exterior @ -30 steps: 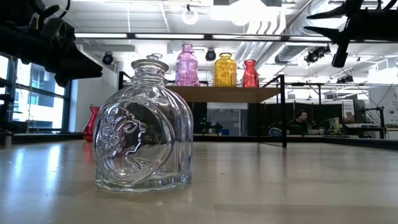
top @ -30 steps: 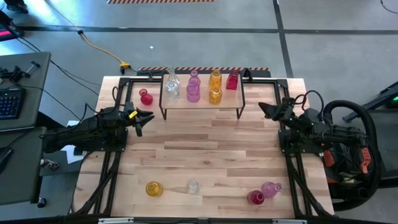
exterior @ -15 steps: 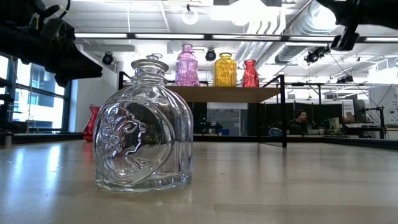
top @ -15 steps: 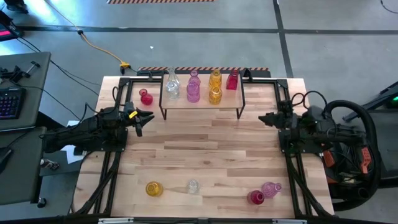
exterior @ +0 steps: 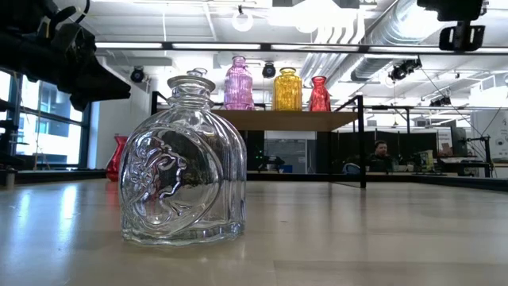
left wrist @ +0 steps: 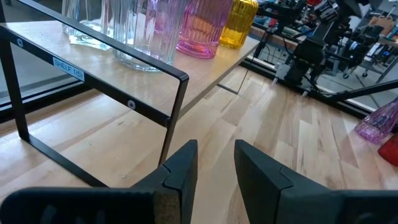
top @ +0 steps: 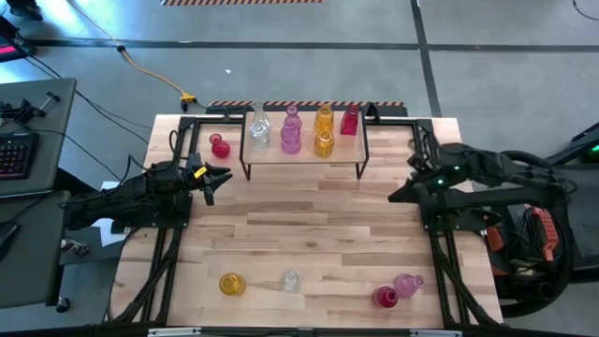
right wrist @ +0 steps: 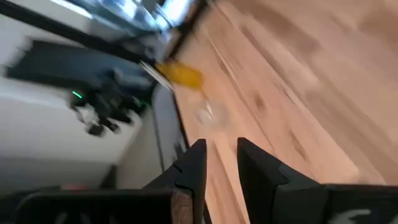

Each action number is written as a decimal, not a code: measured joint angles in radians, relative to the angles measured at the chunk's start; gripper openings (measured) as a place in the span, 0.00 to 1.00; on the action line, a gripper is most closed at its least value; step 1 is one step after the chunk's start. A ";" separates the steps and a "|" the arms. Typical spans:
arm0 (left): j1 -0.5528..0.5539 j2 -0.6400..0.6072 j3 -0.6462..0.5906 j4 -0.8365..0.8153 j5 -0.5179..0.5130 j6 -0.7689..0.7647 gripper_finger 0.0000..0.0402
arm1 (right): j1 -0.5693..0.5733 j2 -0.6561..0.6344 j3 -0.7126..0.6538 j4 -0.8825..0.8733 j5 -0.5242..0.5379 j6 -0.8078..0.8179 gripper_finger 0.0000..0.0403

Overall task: Sort vases onto shelf
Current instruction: Put the bottom red vase on the shelf aligned with the other red vase

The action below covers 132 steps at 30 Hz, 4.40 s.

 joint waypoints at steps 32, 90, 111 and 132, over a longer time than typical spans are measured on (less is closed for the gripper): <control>0.000 0.000 0.000 0.000 0.000 0.000 0.24 | 0.732 0.630 0.143 -0.013 0.211 0.522 0.21; 0.000 0.000 0.001 0.000 0.000 0.000 0.24 | 0.961 1.073 0.669 -0.475 0.314 0.642 0.34; 0.000 0.000 0.001 0.000 0.000 0.000 0.24 | 0.952 1.111 0.631 -0.441 0.272 0.627 0.34; 0.000 0.000 0.001 0.000 0.000 0.000 0.24 | 0.938 1.148 0.618 -0.424 0.264 0.611 0.30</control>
